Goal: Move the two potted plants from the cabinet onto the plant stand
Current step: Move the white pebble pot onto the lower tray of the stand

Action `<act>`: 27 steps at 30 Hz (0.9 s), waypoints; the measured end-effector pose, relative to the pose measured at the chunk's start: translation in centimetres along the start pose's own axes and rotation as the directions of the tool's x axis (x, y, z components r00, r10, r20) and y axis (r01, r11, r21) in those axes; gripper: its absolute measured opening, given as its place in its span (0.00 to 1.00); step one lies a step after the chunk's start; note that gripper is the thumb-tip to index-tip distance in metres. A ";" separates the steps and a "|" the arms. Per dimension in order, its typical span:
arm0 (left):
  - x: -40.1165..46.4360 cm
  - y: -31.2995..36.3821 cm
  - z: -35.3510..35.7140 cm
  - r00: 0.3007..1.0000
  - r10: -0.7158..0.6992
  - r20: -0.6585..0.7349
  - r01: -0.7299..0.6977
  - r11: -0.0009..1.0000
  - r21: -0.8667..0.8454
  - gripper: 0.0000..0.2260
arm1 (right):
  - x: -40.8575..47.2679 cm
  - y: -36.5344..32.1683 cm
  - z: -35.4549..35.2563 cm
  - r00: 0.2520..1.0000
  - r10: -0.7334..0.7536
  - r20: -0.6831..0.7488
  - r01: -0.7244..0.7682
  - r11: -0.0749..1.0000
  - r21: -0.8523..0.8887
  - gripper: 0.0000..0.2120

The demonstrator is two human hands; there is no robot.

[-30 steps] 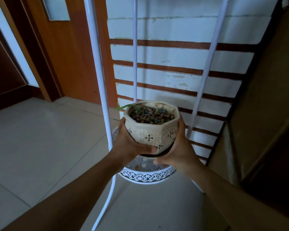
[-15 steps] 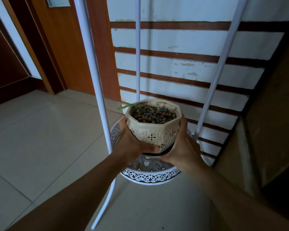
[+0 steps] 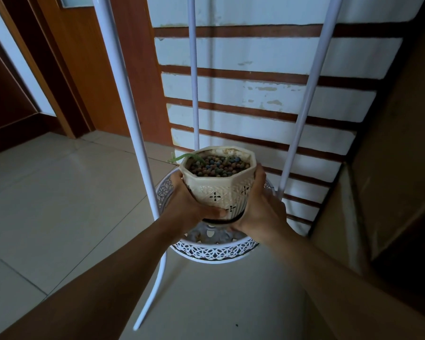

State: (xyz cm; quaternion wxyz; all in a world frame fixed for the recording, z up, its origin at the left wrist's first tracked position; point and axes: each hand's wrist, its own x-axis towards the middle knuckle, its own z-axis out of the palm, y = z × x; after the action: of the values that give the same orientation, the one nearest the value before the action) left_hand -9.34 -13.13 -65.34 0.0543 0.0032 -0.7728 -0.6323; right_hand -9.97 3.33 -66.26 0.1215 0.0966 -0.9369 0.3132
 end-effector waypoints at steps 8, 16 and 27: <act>0.0 0.0 0.1 1.000 -0.021 -0.012 0.021 0.998 0.055 0.45 | 0.0 0.1 -0.1 1.000 0.017 0.003 -0.017 1.000 -0.006 0.63; -0.2 -0.1 -0.3 0.999 0.044 -0.007 -0.043 0.993 0.106 0.48 | -0.5 -0.7 0.1 1.000 0.022 -0.007 -0.022 0.997 -0.076 0.54; -1.3 0.9 0.1 1.000 -0.013 0.013 0.011 0.988 0.152 0.52 | -1.3 -1.7 -0.9 0.993 0.072 0.095 -0.066 0.996 -0.068 0.53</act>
State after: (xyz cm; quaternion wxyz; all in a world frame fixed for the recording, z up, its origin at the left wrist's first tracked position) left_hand -8.00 -12.75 -64.57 0.0446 0.0074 -0.8190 -0.5720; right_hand -8.12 2.71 -64.96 0.0676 0.0754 -0.9542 0.2816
